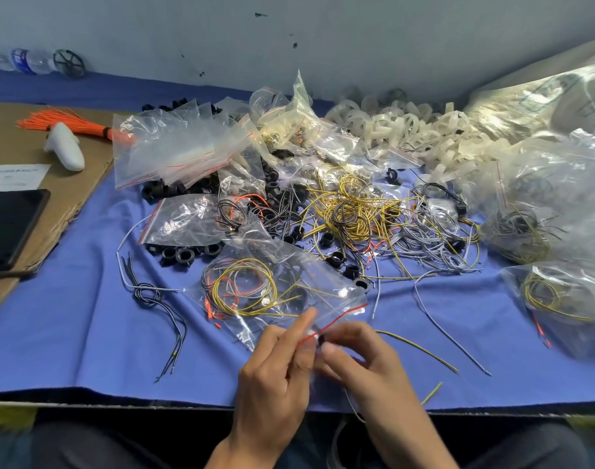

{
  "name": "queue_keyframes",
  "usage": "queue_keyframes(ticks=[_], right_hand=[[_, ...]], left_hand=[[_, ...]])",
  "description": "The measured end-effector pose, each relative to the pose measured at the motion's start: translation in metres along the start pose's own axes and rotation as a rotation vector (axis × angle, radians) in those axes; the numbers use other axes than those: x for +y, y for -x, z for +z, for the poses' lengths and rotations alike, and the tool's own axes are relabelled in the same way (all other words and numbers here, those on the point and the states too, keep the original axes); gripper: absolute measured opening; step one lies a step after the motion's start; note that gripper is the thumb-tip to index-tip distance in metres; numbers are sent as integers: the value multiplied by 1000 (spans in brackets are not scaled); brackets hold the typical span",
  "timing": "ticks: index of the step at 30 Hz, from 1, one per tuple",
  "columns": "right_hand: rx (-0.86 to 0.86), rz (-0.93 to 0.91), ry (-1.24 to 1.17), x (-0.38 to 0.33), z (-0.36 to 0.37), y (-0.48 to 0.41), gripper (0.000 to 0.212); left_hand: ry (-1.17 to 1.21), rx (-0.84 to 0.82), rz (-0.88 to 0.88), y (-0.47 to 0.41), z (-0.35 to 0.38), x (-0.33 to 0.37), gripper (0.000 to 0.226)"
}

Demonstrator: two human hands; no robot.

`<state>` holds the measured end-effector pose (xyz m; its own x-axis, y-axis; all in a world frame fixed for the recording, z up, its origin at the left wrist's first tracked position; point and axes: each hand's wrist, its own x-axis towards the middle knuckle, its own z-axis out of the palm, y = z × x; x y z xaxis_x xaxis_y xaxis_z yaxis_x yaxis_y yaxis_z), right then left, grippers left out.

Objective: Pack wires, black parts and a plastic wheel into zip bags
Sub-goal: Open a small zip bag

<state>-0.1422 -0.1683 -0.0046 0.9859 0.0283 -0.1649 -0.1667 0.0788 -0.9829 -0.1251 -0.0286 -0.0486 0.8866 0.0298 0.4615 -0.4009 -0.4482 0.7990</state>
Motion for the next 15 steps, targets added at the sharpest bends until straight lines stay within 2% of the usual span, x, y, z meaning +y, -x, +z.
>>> queue_keyframes(ticks=[2,4,7,11,13,15], right_hand=[[-74,100,-391,1,22,-8,37],[-161,171,-610,-1,31,-15,48],[-92,187,-570,-1,33,-28,39],[-49,222,-624,-2,43,-52,40],[-72,198,-486,-6,47,-58,38],[-106,133,-207,-9,46,-59,42]], left_hand=[[-2,59,-4,0,-3,1,42],[22,116,-50,-2,-5,2,44],[5,100,-5,-2,-4,2,43],[-22,60,91,2,-1,0,40],[-23,78,66,0,-4,0,41],[-27,87,18,-2,-3,6,44]])
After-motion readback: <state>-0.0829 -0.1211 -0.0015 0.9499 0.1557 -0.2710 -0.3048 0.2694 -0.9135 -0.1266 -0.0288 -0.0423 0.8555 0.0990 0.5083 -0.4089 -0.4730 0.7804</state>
